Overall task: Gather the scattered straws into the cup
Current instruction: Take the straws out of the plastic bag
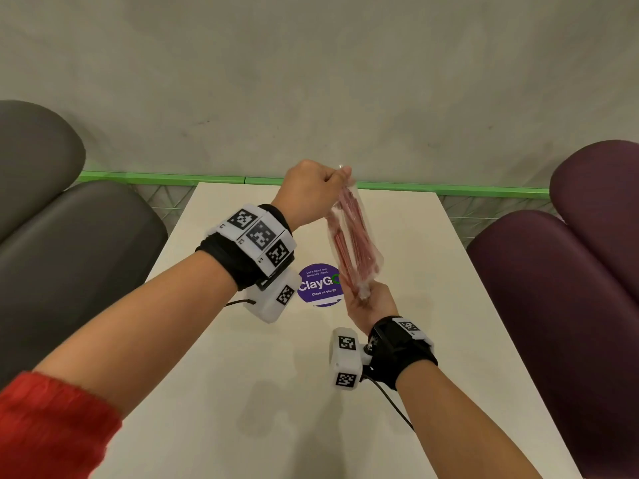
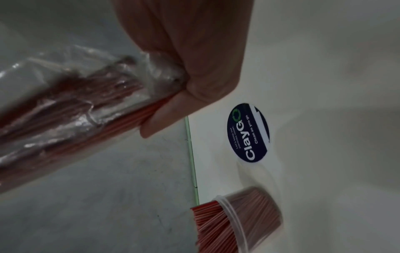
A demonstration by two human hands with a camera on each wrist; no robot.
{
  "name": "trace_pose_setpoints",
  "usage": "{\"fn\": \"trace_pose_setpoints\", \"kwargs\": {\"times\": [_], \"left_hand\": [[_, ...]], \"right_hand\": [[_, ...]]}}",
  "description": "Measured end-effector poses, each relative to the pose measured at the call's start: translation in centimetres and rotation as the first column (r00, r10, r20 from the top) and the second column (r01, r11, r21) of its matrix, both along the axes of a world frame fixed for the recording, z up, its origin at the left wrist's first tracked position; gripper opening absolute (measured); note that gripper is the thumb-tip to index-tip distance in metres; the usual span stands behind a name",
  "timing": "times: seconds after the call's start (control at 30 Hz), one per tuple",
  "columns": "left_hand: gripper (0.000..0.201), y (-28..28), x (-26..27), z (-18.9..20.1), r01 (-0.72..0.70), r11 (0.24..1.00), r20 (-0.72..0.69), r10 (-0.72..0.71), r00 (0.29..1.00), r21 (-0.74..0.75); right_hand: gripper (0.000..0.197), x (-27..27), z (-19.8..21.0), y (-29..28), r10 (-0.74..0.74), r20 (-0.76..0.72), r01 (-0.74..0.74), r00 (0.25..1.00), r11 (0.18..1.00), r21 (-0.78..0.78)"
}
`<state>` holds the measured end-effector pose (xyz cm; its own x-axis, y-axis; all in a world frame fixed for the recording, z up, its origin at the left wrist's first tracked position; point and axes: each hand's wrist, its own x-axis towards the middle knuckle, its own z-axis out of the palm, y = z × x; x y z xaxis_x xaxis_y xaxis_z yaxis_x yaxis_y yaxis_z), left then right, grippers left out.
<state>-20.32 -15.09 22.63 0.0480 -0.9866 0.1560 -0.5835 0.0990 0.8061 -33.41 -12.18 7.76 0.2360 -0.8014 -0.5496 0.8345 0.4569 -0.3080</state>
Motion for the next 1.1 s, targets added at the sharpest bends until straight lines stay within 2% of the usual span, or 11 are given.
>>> {"fn": "trace_pose_setpoints", "kwargs": {"times": [0.1,0.27,0.4,0.63,0.73,0.87,1.0,1.1], "left_hand": [[0.041,0.0,0.0,0.8,0.01,0.999,0.053,-0.008,0.999,-0.031],[0.031,0.5,-0.8,2.4,0.067,0.963,0.186,-0.019,0.982,-0.259],[0.028,0.1,-1.0,3.2,-0.001,0.934,0.027,0.012,1.0,-0.358],[0.03,0.2,-1.6,2.3,-0.044,0.948,-0.189,-0.017,0.982,-0.316],[0.028,0.4,-1.4,2.4,-0.051,0.925,-0.256,-0.051,0.965,-0.377],[0.026,0.8,-1.5,1.9,0.035,0.919,-0.212,-0.127,0.969,-0.394],[0.025,0.9,-1.9,2.0,0.068,0.92,-0.173,-0.145,0.974,-0.386],[0.024,0.4,-1.7,2.2,0.038,0.921,-0.179,-0.116,0.977,-0.387]], "right_hand": [[0.026,-0.6,0.5,0.1,0.008,-0.051,-0.009,0.999,1.0,-0.017],[0.032,-0.9,0.3,0.1,0.023,-0.074,-0.025,0.997,0.999,-0.02],[0.035,-1.2,0.5,-0.3,-0.008,-0.051,0.01,0.999,0.999,0.035],[0.034,-1.1,1.1,-0.4,0.102,-0.162,-0.098,0.982,0.995,0.031],[0.034,-0.9,1.0,-0.5,0.13,-0.15,-0.121,0.98,0.99,0.067],[0.028,-0.6,1.3,-0.4,0.161,-0.196,-0.168,0.967,0.986,-0.02],[0.021,-0.6,1.1,-0.3,0.143,-0.163,-0.15,0.976,0.988,-0.034],[0.02,-0.8,1.0,-0.1,0.147,-0.15,-0.151,0.978,0.989,-0.011]]}}
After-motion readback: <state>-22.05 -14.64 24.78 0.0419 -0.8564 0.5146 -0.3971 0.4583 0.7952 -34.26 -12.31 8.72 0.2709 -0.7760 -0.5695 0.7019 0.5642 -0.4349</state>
